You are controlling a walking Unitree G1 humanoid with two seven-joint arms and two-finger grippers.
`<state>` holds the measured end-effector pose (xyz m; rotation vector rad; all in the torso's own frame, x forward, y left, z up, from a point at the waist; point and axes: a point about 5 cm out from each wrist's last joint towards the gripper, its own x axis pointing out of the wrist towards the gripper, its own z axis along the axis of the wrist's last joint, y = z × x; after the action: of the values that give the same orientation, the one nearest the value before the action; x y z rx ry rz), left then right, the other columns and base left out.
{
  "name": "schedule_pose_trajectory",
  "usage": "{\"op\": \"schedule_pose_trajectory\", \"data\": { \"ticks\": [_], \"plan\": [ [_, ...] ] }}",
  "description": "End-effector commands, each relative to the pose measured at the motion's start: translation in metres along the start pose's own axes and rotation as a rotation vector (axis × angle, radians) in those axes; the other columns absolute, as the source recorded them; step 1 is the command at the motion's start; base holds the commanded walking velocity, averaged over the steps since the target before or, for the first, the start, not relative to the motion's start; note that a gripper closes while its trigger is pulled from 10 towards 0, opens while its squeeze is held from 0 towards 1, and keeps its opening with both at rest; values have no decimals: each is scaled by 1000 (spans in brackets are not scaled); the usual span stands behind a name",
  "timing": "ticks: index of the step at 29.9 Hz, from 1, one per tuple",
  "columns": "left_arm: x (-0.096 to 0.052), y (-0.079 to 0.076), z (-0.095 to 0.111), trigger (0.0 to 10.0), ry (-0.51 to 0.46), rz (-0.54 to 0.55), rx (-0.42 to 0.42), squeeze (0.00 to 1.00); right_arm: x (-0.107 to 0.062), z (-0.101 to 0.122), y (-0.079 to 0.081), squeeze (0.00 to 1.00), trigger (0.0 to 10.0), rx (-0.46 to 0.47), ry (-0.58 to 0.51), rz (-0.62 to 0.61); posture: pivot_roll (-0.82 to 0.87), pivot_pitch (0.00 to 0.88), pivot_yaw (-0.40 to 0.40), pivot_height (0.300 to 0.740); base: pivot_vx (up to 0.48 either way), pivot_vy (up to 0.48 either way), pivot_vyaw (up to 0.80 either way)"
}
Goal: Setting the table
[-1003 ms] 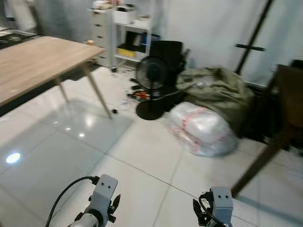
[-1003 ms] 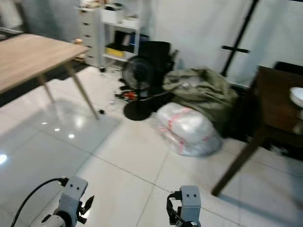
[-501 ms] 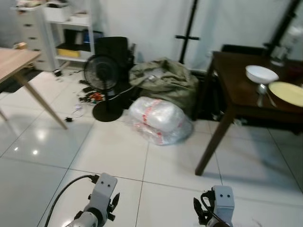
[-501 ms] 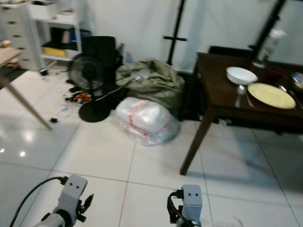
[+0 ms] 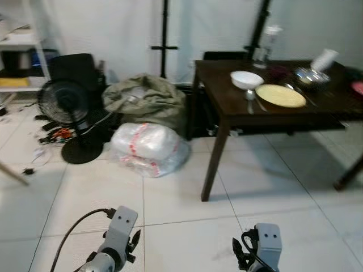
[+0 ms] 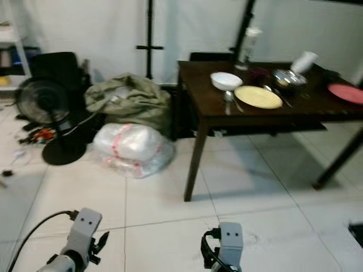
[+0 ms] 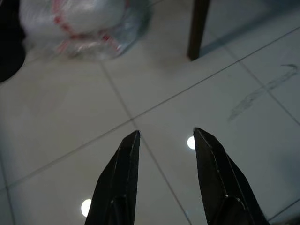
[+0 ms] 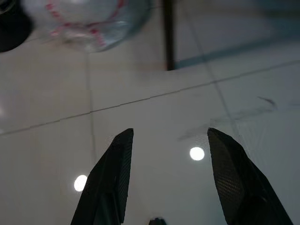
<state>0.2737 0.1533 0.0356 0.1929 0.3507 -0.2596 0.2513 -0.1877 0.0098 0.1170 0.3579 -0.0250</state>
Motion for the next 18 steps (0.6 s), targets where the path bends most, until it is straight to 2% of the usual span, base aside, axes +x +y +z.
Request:
{"op": "schedule_pose_trajectory", "data": {
  "ticks": [1, 18],
  "plan": [
    [-1, -5, -5, 10000, 11, -13, -8, 0, -2, -3, -6, 0, 10000, 15, 15, -25, 20, 32, 61, 740, 0, 0, -800],
    [0, -5, -3, 10000, 5, -20, -11, 0, -1, -3, -6, 0, 10000, 17, 14, -26, 20, 33, 62, 740, 0, 0, -800]
  ]
}}
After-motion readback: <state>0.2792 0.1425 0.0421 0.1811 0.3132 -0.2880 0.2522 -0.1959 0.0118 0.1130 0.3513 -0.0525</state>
